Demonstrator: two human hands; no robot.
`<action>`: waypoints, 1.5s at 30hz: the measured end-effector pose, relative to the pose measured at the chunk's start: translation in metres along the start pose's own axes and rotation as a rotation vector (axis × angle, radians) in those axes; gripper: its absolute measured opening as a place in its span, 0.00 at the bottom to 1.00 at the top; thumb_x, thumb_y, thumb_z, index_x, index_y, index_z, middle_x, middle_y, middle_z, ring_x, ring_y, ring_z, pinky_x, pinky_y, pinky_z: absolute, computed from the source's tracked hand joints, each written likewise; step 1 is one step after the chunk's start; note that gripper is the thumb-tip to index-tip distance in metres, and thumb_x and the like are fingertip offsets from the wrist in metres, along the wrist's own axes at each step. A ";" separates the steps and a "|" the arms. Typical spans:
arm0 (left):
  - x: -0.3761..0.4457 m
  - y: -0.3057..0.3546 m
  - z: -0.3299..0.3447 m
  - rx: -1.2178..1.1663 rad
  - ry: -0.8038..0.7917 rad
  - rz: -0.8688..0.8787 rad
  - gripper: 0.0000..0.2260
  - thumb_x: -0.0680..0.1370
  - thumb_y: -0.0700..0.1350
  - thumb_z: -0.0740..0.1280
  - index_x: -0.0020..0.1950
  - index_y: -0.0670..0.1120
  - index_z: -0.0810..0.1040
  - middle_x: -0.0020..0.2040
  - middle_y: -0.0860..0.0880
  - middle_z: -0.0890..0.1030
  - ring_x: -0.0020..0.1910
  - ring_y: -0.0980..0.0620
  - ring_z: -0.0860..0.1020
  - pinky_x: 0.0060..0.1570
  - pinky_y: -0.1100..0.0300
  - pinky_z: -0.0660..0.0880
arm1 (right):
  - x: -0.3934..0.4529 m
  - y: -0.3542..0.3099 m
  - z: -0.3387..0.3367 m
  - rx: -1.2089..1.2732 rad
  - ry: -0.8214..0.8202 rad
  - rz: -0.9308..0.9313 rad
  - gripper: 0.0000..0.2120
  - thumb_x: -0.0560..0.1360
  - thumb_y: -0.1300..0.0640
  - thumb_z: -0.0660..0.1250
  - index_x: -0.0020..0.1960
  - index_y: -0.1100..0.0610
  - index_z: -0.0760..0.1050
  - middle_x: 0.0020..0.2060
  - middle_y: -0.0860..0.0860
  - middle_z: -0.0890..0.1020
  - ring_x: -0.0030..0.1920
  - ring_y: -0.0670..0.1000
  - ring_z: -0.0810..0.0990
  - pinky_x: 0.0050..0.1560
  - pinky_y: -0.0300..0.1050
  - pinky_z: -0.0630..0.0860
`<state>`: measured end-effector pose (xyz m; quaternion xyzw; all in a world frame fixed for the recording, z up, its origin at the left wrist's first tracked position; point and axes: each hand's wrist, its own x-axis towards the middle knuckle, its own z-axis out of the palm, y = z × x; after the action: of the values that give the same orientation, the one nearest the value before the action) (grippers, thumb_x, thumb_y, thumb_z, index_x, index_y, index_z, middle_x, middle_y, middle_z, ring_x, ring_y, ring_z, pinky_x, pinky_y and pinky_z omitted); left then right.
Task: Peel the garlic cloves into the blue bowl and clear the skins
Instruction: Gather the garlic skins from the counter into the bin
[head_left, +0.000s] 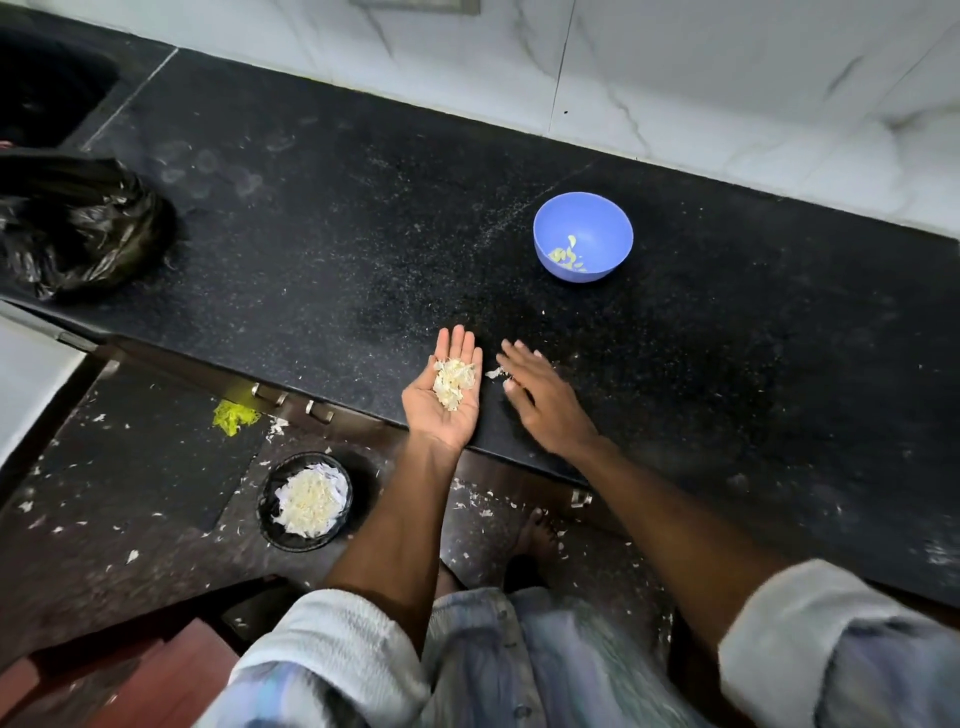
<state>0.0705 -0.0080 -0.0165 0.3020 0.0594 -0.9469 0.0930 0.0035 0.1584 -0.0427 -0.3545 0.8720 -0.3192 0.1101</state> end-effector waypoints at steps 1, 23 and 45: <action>-0.003 -0.001 0.000 -0.003 -0.004 -0.006 0.20 0.88 0.41 0.53 0.59 0.36 0.85 0.65 0.37 0.83 0.74 0.42 0.74 0.77 0.46 0.66 | -0.012 -0.007 0.005 -0.031 0.004 -0.006 0.28 0.84 0.48 0.56 0.80 0.61 0.64 0.81 0.54 0.62 0.82 0.50 0.56 0.82 0.51 0.51; -0.040 0.004 -0.042 -0.159 -0.002 0.206 0.18 0.87 0.39 0.54 0.63 0.36 0.84 0.68 0.37 0.81 0.68 0.40 0.78 0.75 0.45 0.68 | 0.033 -0.031 0.028 0.262 0.060 -0.064 0.21 0.82 0.66 0.57 0.73 0.63 0.74 0.73 0.57 0.75 0.75 0.52 0.72 0.78 0.45 0.64; -0.032 -0.085 -0.095 -0.616 0.028 0.890 0.20 0.89 0.43 0.51 0.65 0.40 0.81 0.63 0.42 0.85 0.62 0.43 0.82 0.74 0.48 0.71 | 0.044 -0.015 0.026 0.041 -0.278 -0.415 0.22 0.85 0.56 0.54 0.76 0.63 0.70 0.78 0.58 0.67 0.80 0.55 0.61 0.81 0.45 0.50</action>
<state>0.1309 0.0952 -0.0703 0.2695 0.2020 -0.7506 0.5685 -0.0097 0.1074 -0.0520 -0.5642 0.7503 -0.3006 0.1680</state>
